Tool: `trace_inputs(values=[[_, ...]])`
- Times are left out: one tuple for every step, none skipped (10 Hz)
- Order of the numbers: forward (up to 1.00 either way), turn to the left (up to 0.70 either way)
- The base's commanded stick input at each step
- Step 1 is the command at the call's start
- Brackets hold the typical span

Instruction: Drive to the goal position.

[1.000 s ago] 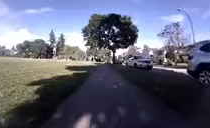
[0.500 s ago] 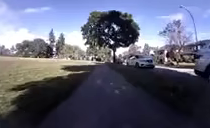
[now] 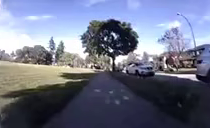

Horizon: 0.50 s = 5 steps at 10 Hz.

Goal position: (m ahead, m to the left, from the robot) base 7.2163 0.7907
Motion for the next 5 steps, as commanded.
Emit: trace_inputs(values=[[0.98,-0.01],[0.98,-0.01],[1.00,-0.01],[1.00,-0.01],[1.00,-0.01]])
